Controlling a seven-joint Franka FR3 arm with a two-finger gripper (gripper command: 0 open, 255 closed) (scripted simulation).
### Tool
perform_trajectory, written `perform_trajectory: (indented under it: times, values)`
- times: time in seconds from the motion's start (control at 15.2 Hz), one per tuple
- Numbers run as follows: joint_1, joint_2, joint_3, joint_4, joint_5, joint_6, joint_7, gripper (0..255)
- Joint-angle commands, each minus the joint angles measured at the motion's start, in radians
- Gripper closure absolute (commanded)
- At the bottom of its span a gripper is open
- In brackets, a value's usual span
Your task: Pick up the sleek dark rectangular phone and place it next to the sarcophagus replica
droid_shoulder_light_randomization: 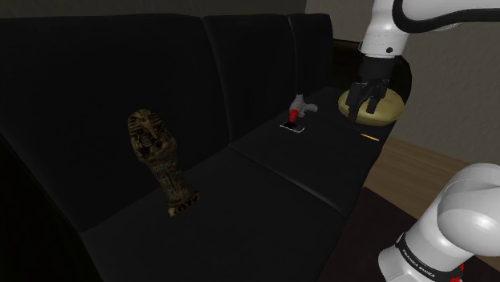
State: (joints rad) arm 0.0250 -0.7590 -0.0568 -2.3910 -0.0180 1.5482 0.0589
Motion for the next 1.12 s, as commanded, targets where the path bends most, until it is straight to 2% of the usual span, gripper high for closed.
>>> perform_trajectory:
  times: [0.0, 0.53, 1.06]
  values:
    - [0.0, 0.0, 0.0, 0.0, 0.0, 0.0, 0.0, 0]
    - [-0.01, 0.241, -0.066, 0.016, -0.033, 0.251, -0.076, 0]
    - [-0.013, 0.526, -0.123, 0.122, -0.022, 0.455, -0.157, 0]
